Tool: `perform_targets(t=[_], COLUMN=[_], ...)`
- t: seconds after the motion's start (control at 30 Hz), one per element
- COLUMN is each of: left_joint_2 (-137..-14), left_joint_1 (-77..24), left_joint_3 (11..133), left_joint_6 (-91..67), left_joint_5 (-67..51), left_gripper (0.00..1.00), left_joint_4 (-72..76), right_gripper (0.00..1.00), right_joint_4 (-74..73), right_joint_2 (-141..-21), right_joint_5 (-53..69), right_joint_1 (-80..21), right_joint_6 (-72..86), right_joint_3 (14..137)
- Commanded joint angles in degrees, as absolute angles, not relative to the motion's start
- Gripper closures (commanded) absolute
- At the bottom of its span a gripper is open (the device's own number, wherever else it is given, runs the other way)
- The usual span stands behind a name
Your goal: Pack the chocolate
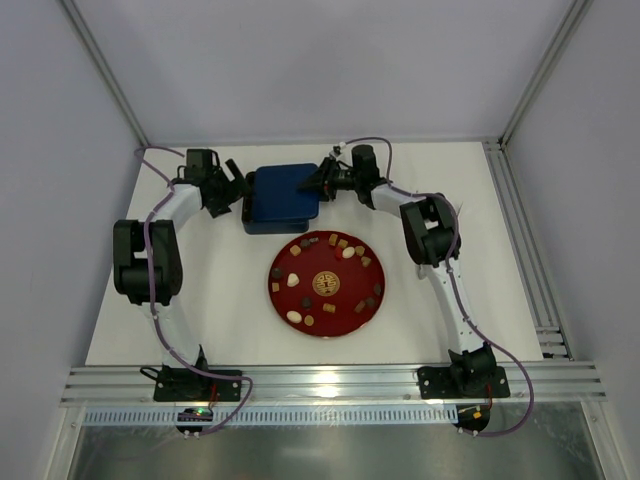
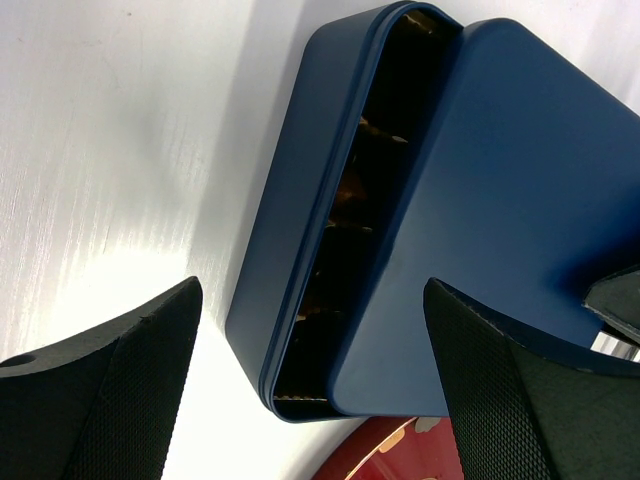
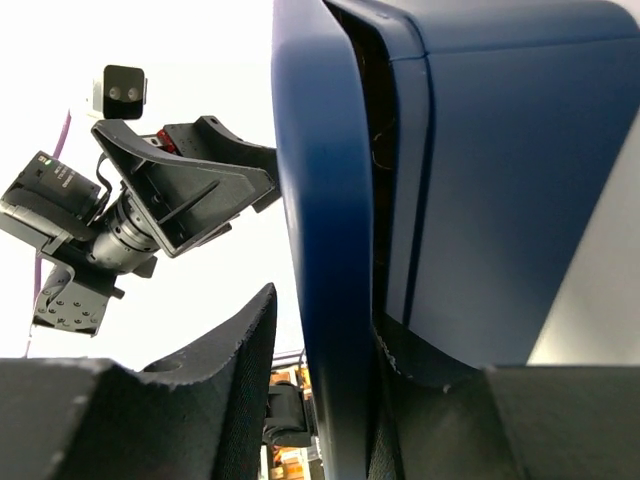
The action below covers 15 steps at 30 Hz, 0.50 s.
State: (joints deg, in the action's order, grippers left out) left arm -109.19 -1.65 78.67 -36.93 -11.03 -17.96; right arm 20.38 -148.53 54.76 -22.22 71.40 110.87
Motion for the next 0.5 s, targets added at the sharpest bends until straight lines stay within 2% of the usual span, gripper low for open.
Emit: perform_targets(t=[0.0, 0.47], left_joint_2=[-109.42, -109.6], left_joint_1=[-1.85, -2.11], left_joint_3=[79.28, 79.45], left_joint_6=[-35.6, -35.6], left_joint_5=[-10.37, -10.64], left_gripper=[0.11, 0.11], left_joint_4=[-17.4, -17.58], right_gripper=[0.62, 0.58], right_joint_4=[16.62, -1.91], right_joint_2=[-143.09, -142.65], right_joint_5=[55.02, 52.12], right_joint_1=[-22.24, -22.15], right_joint_6=[67.77, 56.52], right_joint_3=[111.18, 116.45])
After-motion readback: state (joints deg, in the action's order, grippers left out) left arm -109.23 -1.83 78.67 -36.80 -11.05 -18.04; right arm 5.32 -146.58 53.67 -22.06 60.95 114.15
